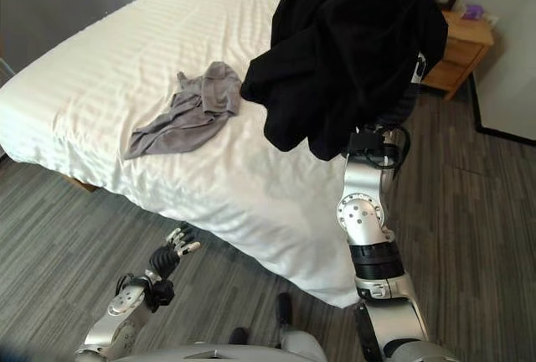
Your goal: Pick up bed clothes into laundry basket.
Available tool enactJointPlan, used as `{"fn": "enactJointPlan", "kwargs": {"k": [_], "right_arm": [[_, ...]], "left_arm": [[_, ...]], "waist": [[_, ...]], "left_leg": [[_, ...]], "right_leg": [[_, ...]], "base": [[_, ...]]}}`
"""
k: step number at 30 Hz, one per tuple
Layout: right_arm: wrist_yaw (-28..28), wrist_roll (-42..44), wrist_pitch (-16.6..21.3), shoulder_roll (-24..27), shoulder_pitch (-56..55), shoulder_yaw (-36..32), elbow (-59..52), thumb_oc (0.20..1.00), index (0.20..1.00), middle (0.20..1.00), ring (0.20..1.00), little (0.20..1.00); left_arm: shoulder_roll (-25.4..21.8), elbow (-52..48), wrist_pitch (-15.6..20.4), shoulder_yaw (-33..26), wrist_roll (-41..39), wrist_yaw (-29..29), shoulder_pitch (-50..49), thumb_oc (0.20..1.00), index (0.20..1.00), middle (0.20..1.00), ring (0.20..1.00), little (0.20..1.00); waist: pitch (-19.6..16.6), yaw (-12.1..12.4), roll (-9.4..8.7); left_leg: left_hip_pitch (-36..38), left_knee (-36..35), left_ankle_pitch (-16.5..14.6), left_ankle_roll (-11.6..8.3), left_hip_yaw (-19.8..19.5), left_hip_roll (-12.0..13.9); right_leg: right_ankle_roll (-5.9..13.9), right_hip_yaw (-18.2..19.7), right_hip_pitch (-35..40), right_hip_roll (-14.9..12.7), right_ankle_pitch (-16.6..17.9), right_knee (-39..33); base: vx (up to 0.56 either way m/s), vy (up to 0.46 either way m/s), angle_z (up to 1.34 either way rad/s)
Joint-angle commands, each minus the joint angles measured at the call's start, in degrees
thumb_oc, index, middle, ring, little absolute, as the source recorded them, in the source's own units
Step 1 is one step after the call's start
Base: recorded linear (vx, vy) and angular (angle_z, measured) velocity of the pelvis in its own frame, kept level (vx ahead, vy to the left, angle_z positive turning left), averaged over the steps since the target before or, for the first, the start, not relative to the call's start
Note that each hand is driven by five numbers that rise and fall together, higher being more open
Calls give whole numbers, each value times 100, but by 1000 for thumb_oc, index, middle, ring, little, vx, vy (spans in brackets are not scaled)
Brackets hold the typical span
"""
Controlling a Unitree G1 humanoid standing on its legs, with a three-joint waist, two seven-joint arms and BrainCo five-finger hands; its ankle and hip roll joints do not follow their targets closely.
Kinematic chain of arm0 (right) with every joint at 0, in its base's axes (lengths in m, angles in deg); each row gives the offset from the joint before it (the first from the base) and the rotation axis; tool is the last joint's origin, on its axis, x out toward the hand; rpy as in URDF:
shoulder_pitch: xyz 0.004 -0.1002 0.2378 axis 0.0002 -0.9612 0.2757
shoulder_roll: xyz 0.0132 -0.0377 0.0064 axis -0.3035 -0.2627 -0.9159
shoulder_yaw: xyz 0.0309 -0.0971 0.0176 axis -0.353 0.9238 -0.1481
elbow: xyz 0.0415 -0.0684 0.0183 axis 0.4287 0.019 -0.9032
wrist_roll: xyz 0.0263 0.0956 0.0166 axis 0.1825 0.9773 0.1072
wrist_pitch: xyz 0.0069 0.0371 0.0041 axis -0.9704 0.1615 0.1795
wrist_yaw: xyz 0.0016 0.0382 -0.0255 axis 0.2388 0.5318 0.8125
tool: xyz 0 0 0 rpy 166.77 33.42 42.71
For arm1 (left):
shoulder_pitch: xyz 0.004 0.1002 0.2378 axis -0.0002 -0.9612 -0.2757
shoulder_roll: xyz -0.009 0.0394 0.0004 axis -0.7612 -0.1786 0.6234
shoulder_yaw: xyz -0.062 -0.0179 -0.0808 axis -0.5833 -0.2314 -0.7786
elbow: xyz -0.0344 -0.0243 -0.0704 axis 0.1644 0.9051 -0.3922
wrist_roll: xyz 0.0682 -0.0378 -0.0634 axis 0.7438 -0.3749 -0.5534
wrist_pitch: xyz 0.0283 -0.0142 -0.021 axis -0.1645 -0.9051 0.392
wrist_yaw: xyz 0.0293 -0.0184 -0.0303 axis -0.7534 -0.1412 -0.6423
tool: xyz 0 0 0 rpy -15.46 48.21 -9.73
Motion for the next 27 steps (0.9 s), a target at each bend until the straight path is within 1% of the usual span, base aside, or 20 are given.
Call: {"fn": "enactJointPlan", "kwargs": {"k": [1, 4, 6, 12, 13, 15, 16, 17, 19, 21, 22, 23, 24, 25, 26, 27], "right_arm": [[-43, -161, -20, 52, -114, -353, -52, 200, 200, 200, 200, 200], [-89, -208, -89, 72, -269, -381, 25, 200, 200, 200, 200, 200], [-53, -460, -171, 184, -386, -439, 79, 200, 200, 200, 200, 200], [116, -785, -175, 242, -411, -569, 189, 200, 200, 200, 200, 200], [20, -2944, -551, 551, -1980, -1647, -136, 200, 200, 200, 200, 200], [101, -3030, -505, 610, -1998, -1776, -133, 200, 200, 200, 200, 200], [141, -3091, -468, 691, -1998, -1912, -150, 200, 200, 200, 200, 200], [141, -3091, -468, 691, -1997, -1913, -150, 200, 200, 200, 200, 200], [194, -3199, -456, 823, -1981, -2007, -162, 200, 200, 200, 200, 200], [194, -3261, -476, 911, -2134, -2171, -142, 200, 200, 200, 200, 200], [218, -3279, -435, 946, -2219, -2252, -94, 200, 200, 200, 200, 200], [209, -3243, -428, 944, -2282, -2272, -82, 200, 200, 200, 200, 200], [182, -3233, -412, 941, -2327, -2268, -74, 200, 200, 200, 200, 200], [134, -3231, -413, 973, -2425, -2298, -71, 200, 200, 200, 200, 200], [174, -3335, -453, 1028, -2547, -2260, -11, 200, 200, 200, 200, 200], [180, -3316, -471, 1047, -2549, -2235, 58, 200, 200, 200, 200, 200]], "left_arm": [[-184, 134, 125, 29, 264, 28, 73, 1000, 1000, 1000, 1000, 1000], [-191, 100, 125, -22, 280, 48, 14, 1000, 1000, 1000, 1000, 1000], [-179, 103, 143, -76, 302, 58, -32, 1000, 1000, 1000, 1000, 1000], [-190, 96, 161, -69, 392, 45, -40, 1000, 1000, 1000, 1000, 1000], [-72, -1520, 1068, -1943, -723, -622, 427, 1000, 1000, 1000, 1000, 1000], [-139, -1505, 1082, -1937, -648, -637, 517, 1000, 1000, 1000, 1000, 1000], [-217, -1456, 1112, -1915, -629, -648, 646, 1000, 1000, 1000, 1000, 1000], [-217, -1455, 1112, -1915, -629, -648, 647, 1000, 1000, 1000, 1000, 1000], [-334, -1440, 1139, -1859, -565, -680, 790, 1000, 1000, 1000, 1000, 1000], [-355, -1336, 1146, -1889, -589, -682, 904, 1000, 1000, 1000, 1000, 1000], [-311, -1259, 1152, -1911, -682, -699, 1005, 1000, 1000, 1000, 1000, 1000], [-277, -1222, 1160, -1920, -707, -694, 1041, 1000, 1000, 1000, 1000, 1000], [-227, -1205, 1162, -1919, -753, -686, 1079, 1000, 1000, 1000, 1000, 1000], [-199, -1186, 1182, -1921, -802, -670, 1136, 1000, 1000, 1000, 1000, 1000], [-209, -1202, 1207, -1922, -772, -774, 1257, 1000, 1000, 1000, 1000, 1000], [-248, -1229, 1237, -1951, -737, -825, 1294, 1000, 1000, 1000, 1000, 1000]], "waist": [[-289, 106, -106], [-278, 98, -111], [-275, 90, -118], [-265, 68, -108], [-138, -482, -255], [-91, -526, -215], [-12, -584, -157], [-15, -582, -157], [79, -675, -114], [64, -779, -138], [50, -857, -176], [56, -898, -212], [71, -937, -253], [137, -969, -297], [313, -936, -351], [365, -869, -380]], "left_leg": [[-236, -14, 249, -135, -279, 159], [-166, -14, 232, -136, -333, 190], [-136, -14, 227, -146, -362, 203], [-102, -14, 206, -143, -378, 209], [381, -14, -197, -113, 1493, 510], [369, -14, -183, -119, 1466, 546], [332, -5, -157, -128, 1431, 607], [328, -4, -157, -128, 1432, 607], [296, 2, -116, -165, 1421, 692], [315, 28, -112, -240, 1451, 764], [325, 215, -97, -327, 1505, 844], [282, 447, -148, -374, 1540, 926], [194, 804, -65, -416, 1528, 1014], [-60, 1464, 80, -463, 1445, 1090], [-465, 2326, 284, -361, 928, 867], [-714, 2387, 197, -292, 606, 579]], "right_leg": [[329, -110, 487, -326, -587, 180], [317, -131, 540, -321, -636, 242], [310, -152, 592, -310, -661, 239], [315, -165, 670, -305, -685, 196], [559, -147, 713, -438, -355, 145], [546, -120, 655, -449, -438, 333], [513, -40, 451, -418, -609, 790], [513, -38, 443, -418, -613, 798], [496, 73, 233, -355, -702, 1135], [397, 153, 286, -279, -862, 1082], [352, 178, 336, -249, -907, 1062], [301, 177, 388, -201, -935, 1055], [235, 218, 454, -129, -983, 1033], [140, 265, 519, -45, -991, 1046], [-20, 465, 583, 101, -1033, 1139], [-44, 619, 623, 111, -1031, 1107]], "base": [[40, -27, 6], [36, -39, 5], [39, -29, 1], [17, -10, 2], [0, 0, 0], [-5, -40, 20], [-23, -50, 24], [-32, -69, 8], [-11, -107, -18], [76, -199, -12], [108, -230, -8], [97, -238, -18], [60, -247, -23], [61, -304, -24], [66, -248, -19], [94, -163, -36]]}}
